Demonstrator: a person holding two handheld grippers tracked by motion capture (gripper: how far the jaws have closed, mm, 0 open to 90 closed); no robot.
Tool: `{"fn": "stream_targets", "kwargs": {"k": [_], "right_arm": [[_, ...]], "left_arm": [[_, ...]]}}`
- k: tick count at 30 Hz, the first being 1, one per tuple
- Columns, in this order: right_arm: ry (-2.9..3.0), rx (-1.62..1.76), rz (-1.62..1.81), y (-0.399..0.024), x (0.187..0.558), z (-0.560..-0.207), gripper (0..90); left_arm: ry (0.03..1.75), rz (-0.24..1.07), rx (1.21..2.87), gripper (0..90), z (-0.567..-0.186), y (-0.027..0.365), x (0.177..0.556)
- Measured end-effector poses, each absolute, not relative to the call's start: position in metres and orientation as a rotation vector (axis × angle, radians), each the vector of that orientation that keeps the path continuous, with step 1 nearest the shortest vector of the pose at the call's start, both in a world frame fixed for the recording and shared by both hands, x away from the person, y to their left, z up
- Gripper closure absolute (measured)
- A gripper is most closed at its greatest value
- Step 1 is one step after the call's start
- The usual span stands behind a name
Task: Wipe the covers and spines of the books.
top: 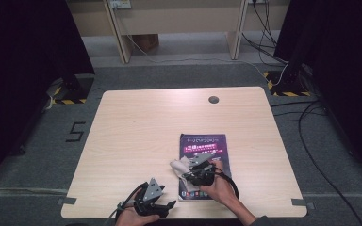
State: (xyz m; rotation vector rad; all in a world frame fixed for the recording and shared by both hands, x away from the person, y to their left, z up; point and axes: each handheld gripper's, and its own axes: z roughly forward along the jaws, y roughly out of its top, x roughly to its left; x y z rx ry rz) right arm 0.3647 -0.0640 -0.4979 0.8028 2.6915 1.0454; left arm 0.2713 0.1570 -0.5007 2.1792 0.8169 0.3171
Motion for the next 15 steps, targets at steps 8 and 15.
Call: {"fn": "stream_targets", "kwargs": {"k": [8,15], "right_arm": [[2.659,0.856,1.031,-0.073,0.372,-0.498,75.3],[2.621,0.885,1.002,-0.082,0.378,-0.497,75.8]], "left_arm": [[0.819,0.321,2.180,31.4,-0.501,0.158,0.271],[0.823,0.320,2.183,31.4,-0.501,0.157,0.271]]}}
